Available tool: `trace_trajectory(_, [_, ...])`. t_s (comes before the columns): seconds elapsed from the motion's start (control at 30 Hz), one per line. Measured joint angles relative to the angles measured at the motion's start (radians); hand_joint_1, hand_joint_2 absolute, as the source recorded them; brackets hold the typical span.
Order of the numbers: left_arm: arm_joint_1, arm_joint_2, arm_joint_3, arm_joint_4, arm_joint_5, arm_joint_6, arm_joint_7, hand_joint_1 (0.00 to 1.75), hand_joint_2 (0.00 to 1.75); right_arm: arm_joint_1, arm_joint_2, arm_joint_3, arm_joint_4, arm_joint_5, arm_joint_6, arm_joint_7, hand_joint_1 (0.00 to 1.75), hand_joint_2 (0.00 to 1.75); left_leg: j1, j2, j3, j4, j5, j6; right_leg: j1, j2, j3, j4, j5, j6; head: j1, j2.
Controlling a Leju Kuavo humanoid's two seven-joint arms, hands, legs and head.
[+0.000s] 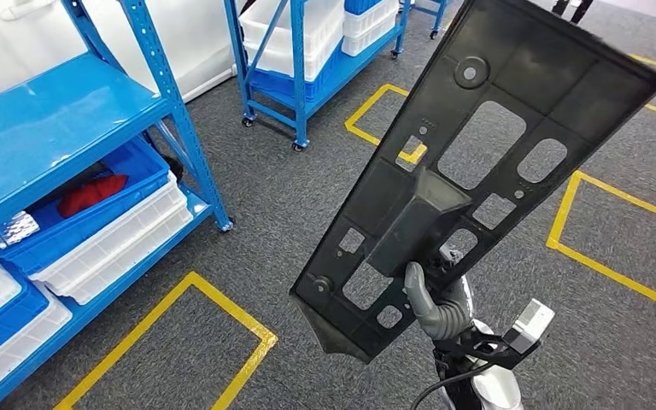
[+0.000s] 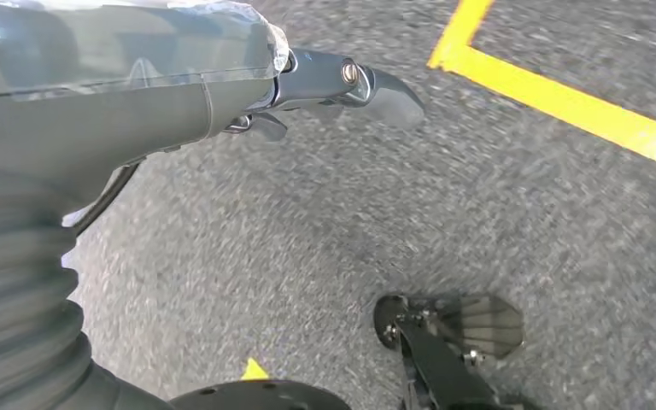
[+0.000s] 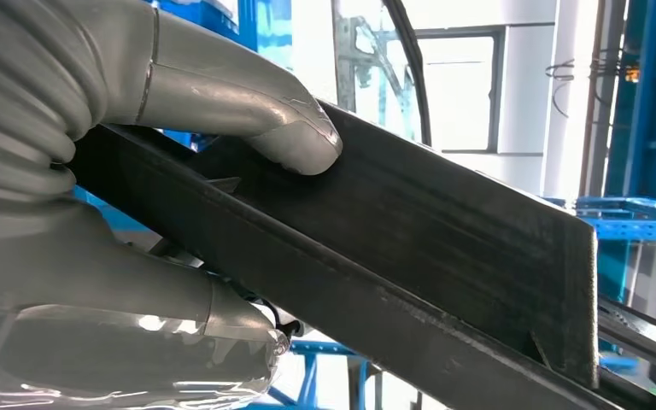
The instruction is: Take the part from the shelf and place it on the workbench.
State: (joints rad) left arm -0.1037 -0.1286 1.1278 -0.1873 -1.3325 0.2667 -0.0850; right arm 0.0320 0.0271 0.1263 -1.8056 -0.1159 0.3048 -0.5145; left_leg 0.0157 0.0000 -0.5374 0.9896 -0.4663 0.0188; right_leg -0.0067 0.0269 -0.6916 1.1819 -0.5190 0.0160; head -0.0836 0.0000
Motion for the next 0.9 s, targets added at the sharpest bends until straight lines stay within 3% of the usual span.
trace_trajectory(0.07, [0.002,0.000,0.000,0.000,-0.004,0.001,-0.005,0.00,1.75,-0.001,0.001,0.000,0.004,-0.001,0.000,0.001,1.75,1.75,-0.003,0.026,0.000,0.000,-0.002,0.001,-0.008,-0.017,-0.052,0.103,-0.034,0.009,0.000,0.000])
trace_trajectory(0.1, [0.002,0.000,-0.001,0.000,-0.007,0.001,-0.006,0.00,1.75,-0.001,0.001,0.000,0.006,-0.002,0.000,0.001,1.75,1.75,-0.003,0.039,0.001,0.001,-0.004,0.000,-0.012,-0.021,-0.054,0.108,-0.025,0.013,0.000,0.000])
trace_trajectory(0.17, [0.001,0.000,-0.003,0.000,-0.010,0.002,-0.006,0.00,1.75,0.000,0.001,-0.002,0.008,-0.005,0.000,0.002,1.75,1.75,-0.003,0.060,0.006,0.002,-0.009,-0.006,-0.016,-0.041,0.001,0.008,0.034,0.015,0.000,0.000])
trace_trajectory(0.2, [0.001,0.000,-0.004,0.000,-0.012,0.002,-0.006,0.00,1.75,0.000,0.001,-0.002,0.008,-0.006,0.000,0.002,1.75,1.75,-0.005,0.069,0.009,0.003,-0.012,-0.010,-0.013,-0.065,0.038,-0.061,0.057,0.012,0.000,0.000])
trace_trajectory(0.27, [0.001,0.000,-0.005,0.000,-0.015,0.002,-0.004,0.00,1.75,0.001,0.001,-0.003,0.008,-0.008,0.000,0.000,1.75,1.75,-0.010,0.085,0.015,0.006,-0.020,-0.021,-0.005,-0.098,0.082,-0.147,0.077,-0.001,0.000,0.000])
trace_trajectory(0.3, [0.001,0.000,-0.005,0.000,-0.015,0.002,-0.003,0.00,1.75,0.003,0.001,-0.004,0.008,-0.009,0.000,-0.001,1.75,1.75,-0.012,0.093,0.017,0.006,-0.023,-0.026,-0.001,-0.101,0.085,-0.155,0.073,-0.009,0.000,0.000])
trace_trajectory(0.37, [0.000,0.000,-0.006,0.000,-0.016,0.001,0.001,0.00,1.75,0.008,0.002,-0.006,0.008,-0.011,0.001,-0.004,1.75,1.75,-0.011,0.110,0.022,0.005,-0.029,-0.038,0.000,-0.076,0.083,-0.159,0.075,-0.021,0.000,0.000])
trace_trajectory(0.43, [0.000,0.000,-0.006,0.000,-0.016,0.001,0.004,0.00,1.75,0.010,0.003,-0.007,0.008,-0.011,0.001,-0.005,1.75,1.75,-0.007,0.085,0.013,0.038,-0.057,-0.046,-0.004,-0.054,0.086,-0.167,0.080,-0.035,0.000,0.000])
trace_trajectory(0.5, [0.001,0.000,-0.006,0.000,-0.013,0.001,0.004,0.00,1.75,0.008,0.009,-0.008,0.009,-0.011,0.003,-0.007,1.75,1.75,-0.003,0.035,-0.039,0.155,-0.121,-0.049,-0.005,-0.031,0.088,-0.170,0.082,-0.044,0.000,0.000])
trace_trajectory(0.53, [0.000,0.000,-0.006,0.000,-0.011,0.002,0.003,0.00,1.75,0.007,0.012,-0.008,0.011,-0.011,0.004,-0.008,1.75,1.75,-0.003,0.020,-0.073,0.227,-0.152,-0.050,-0.004,-0.020,0.088,-0.170,0.082,-0.046,0.000,0.000])
trace_trajectory(0.57, [-0.002,0.000,-0.006,0.000,-0.008,0.002,0.001,0.00,1.75,0.007,0.014,-0.008,0.014,-0.011,0.005,-0.008,1.75,1.75,-0.003,0.013,-0.101,0.282,-0.168,-0.051,-0.003,-0.007,0.088,-0.169,0.082,-0.047,0.000,0.000])
trace_trajectory(0.6, [-0.004,0.000,-0.006,0.000,-0.006,0.002,0.000,0.00,1.75,0.007,0.016,-0.008,0.016,-0.011,0.006,-0.008,1.75,1.75,-0.003,0.011,-0.114,0.302,-0.163,-0.050,-0.001,0.006,0.088,-0.167,0.081,-0.047,0.000,0.000])
trace_trajectory(0.63, [-0.005,0.001,-0.006,0.000,-0.006,0.002,0.000,0.00,1.75,0.007,0.017,-0.008,0.019,-0.011,0.006,-0.008,1.75,1.75,-0.003,0.008,-0.106,0.278,-0.136,-0.049,0.000,0.021,0.089,-0.165,0.081,-0.047,0.000,0.000])
trace_trajectory(0.67, [-0.003,0.002,-0.006,0.000,-0.006,0.002,0.000,0.00,1.75,0.007,0.018,-0.008,0.020,-0.011,0.008,-0.008,1.75,1.75,-0.003,0.001,-0.083,0.219,-0.095,-0.046,0.000,0.036,0.089,-0.162,0.079,-0.045,0.000,0.000])
trace_trajectory(0.73, [0.002,0.005,-0.006,0.000,-0.006,0.003,-0.002,0.00,1.75,0.004,0.019,-0.008,0.022,-0.012,0.010,-0.011,1.75,1.75,0.001,-0.040,-0.031,0.087,-0.033,-0.040,0.000,0.063,0.086,-0.153,0.077,-0.039,0.000,0.000])
trace_trajectory(0.8, [0.004,0.007,-0.006,0.000,-0.006,0.003,-0.004,0.00,1.75,0.000,0.019,-0.008,0.024,-0.013,0.014,-0.014,1.75,1.75,0.001,-0.068,-0.012,0.034,-0.022,-0.035,-0.001,0.083,0.077,-0.149,0.079,-0.028,0.000,0.000])
trace_trajectory(0.87, [0.003,0.008,-0.006,-0.001,-0.006,0.003,-0.006,0.00,1.75,0.000,0.020,-0.008,0.026,-0.014,0.017,-0.016,1.75,1.75,0.000,-0.055,-0.009,0.028,-0.019,-0.025,-0.004,0.099,0.070,-0.151,0.083,-0.014,0.000,0.000])
trace_trajectory(0.9, [0.002,0.008,-0.006,-0.001,-0.007,0.003,-0.006,0.00,1.75,0.000,0.020,-0.008,0.027,-0.014,0.018,-0.018,1.75,1.75,0.000,-0.046,-0.008,0.023,-0.016,-0.018,-0.003,0.088,0.067,-0.146,0.080,-0.009,0.000,0.000])
